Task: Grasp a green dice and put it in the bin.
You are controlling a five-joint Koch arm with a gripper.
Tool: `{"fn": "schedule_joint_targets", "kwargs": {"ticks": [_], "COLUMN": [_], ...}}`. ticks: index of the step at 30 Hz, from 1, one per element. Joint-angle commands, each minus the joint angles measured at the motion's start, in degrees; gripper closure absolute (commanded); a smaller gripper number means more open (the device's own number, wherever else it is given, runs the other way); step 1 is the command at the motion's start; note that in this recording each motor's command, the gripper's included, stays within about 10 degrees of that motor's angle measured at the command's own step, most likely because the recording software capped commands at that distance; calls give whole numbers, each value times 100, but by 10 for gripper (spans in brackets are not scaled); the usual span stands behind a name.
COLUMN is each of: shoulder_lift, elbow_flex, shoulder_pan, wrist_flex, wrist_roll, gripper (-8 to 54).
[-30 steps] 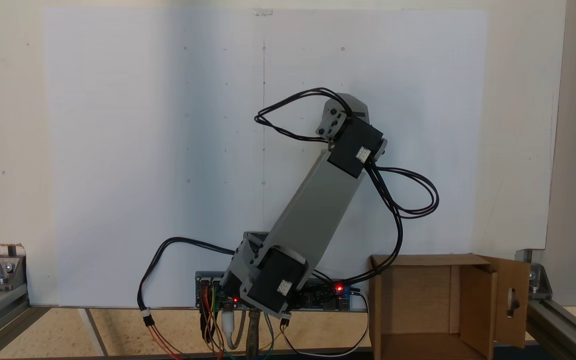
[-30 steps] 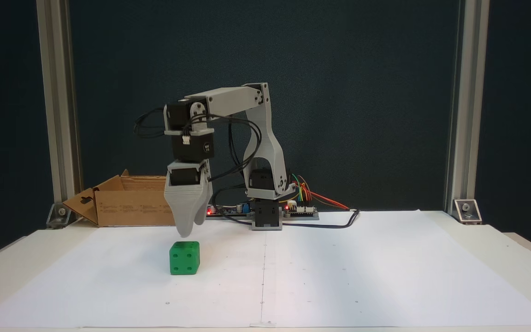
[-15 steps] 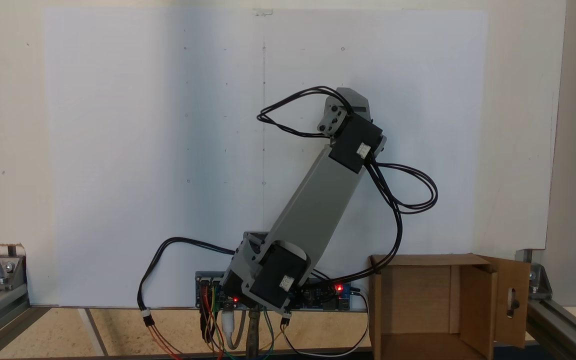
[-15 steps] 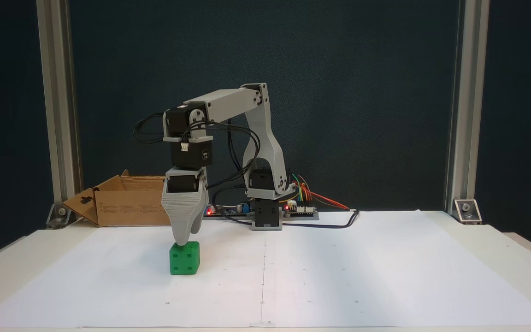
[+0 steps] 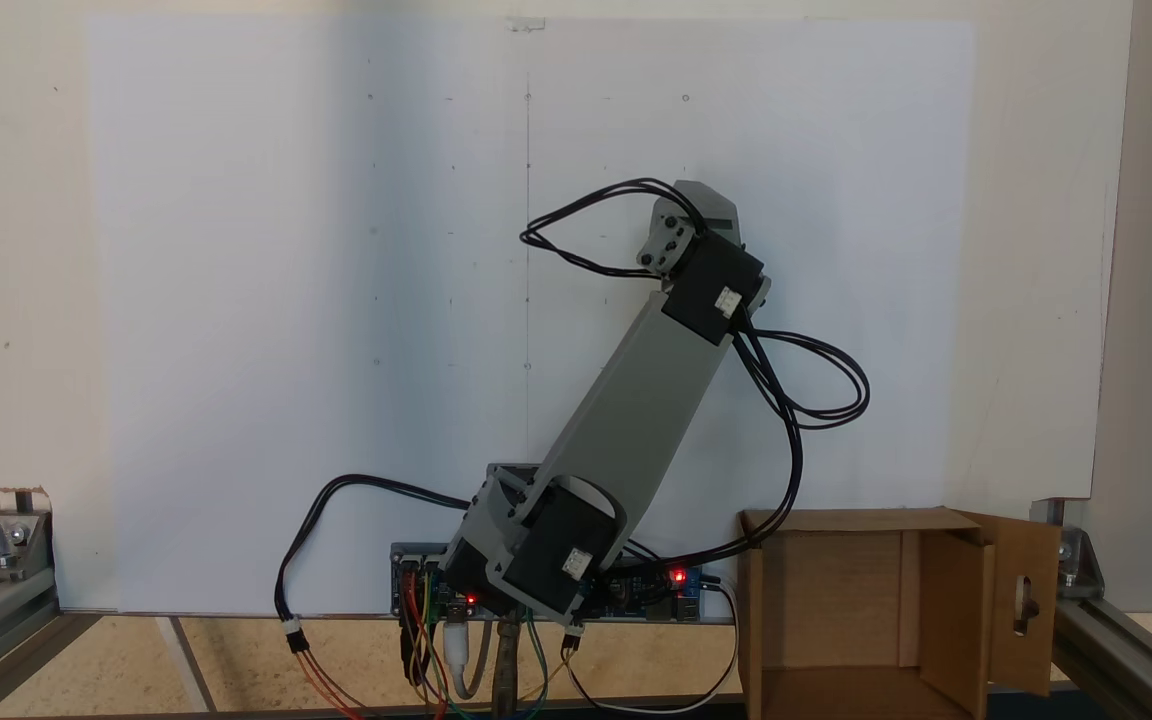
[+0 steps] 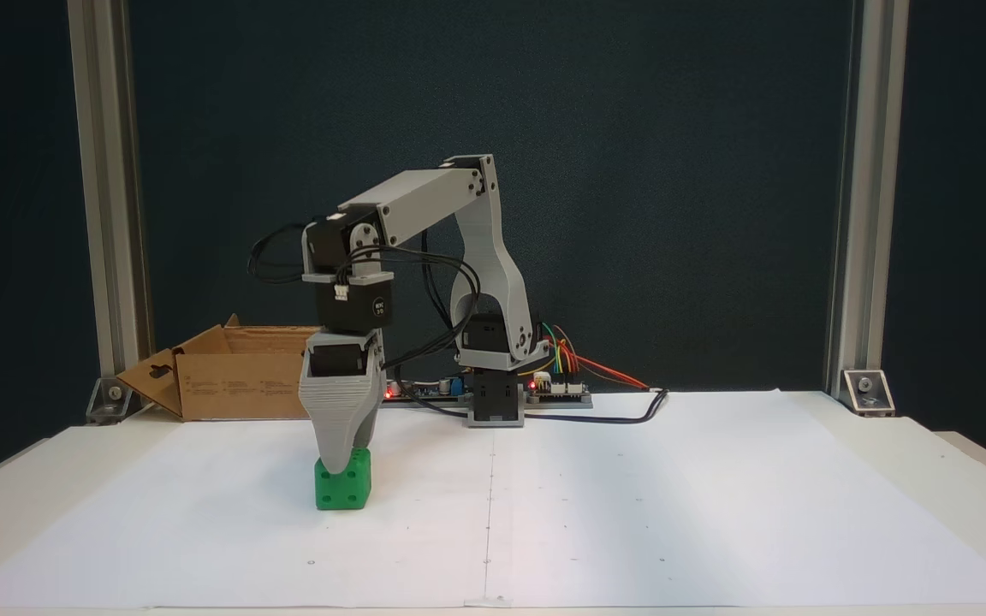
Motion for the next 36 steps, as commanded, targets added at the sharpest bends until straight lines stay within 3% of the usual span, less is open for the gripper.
{"fn": "schedule_joint_targets", "kwargs": {"ticks": [1,36], "shoulder_lift": [35,-211], "elbow_flex": [35,237], "shoulder_pan": [0,-35], "wrist_flex": [-237,-984], "wrist_roll": [-387,-369], "gripper": [25,25]}}
